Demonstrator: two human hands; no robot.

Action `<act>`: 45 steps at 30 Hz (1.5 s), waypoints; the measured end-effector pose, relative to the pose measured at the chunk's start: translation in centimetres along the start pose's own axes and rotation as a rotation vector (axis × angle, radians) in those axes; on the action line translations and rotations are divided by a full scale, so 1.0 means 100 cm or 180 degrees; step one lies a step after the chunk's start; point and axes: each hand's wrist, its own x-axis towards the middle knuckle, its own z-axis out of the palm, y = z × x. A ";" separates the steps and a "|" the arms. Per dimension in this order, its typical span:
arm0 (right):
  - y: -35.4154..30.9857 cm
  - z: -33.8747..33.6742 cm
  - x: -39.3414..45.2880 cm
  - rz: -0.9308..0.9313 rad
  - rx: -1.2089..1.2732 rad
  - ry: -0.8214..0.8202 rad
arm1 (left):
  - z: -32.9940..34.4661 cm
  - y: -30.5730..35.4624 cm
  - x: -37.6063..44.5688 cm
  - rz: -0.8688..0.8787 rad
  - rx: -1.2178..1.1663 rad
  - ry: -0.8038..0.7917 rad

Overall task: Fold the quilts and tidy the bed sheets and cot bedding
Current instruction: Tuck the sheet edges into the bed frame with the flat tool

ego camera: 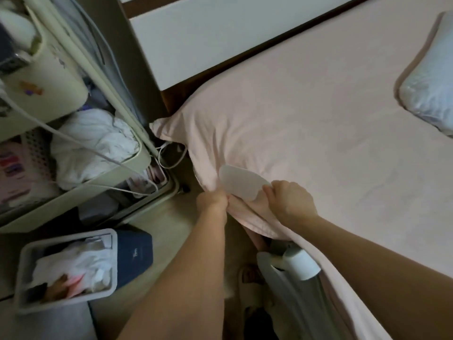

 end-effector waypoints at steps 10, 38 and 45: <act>0.020 0.014 -0.002 -0.0152 -0.0194 -0.0207 | 0.021 -0.050 -0.013 -0.0641 0.0080 -0.0898; 0.172 -0.078 -0.155 -0.0440 0.0066 0.0594 | 0.061 -0.080 -0.131 0.1038 0.1008 0.0075; 0.169 -0.077 -0.145 -0.0208 -0.0244 0.0078 | 0.084 -0.072 -0.136 0.0582 -0.0087 -0.0847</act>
